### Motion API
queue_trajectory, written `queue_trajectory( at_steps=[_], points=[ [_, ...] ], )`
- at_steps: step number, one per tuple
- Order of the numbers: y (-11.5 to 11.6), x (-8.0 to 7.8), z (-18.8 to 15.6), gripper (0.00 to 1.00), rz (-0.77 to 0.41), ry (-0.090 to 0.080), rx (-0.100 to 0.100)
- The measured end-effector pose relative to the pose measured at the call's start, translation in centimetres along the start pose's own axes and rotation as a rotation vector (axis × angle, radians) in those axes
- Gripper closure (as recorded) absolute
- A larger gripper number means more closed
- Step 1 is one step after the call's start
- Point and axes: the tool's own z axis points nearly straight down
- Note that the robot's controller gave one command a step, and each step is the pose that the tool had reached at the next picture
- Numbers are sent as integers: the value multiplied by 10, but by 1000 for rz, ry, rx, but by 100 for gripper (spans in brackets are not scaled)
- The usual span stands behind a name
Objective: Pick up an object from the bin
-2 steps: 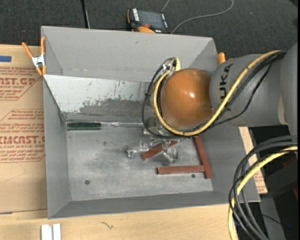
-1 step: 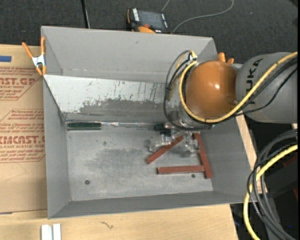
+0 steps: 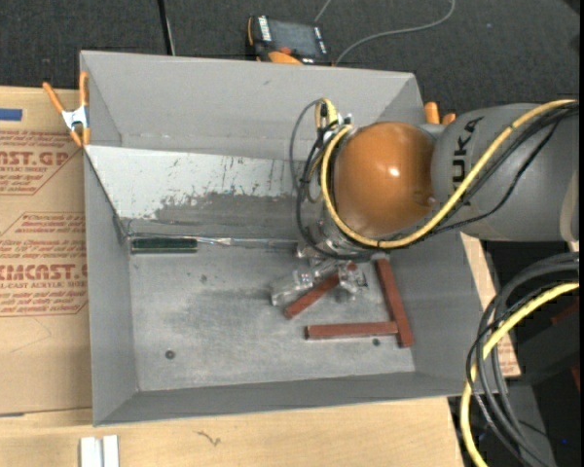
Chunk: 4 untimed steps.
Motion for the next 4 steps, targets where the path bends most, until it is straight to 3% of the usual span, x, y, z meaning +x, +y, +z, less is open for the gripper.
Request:
queue_trajectory(
  at_steps=[1, 2, 3, 4],
  points=[
    [2, 1, 1, 100, 4, 2, -9],
    [10, 18, -159, 100, -436, 2, 1],
    [4, 35, -162, 100, -567, 0, -3],
    [74, 33, -161, 100, -1026, -3, -7]
  ],
)
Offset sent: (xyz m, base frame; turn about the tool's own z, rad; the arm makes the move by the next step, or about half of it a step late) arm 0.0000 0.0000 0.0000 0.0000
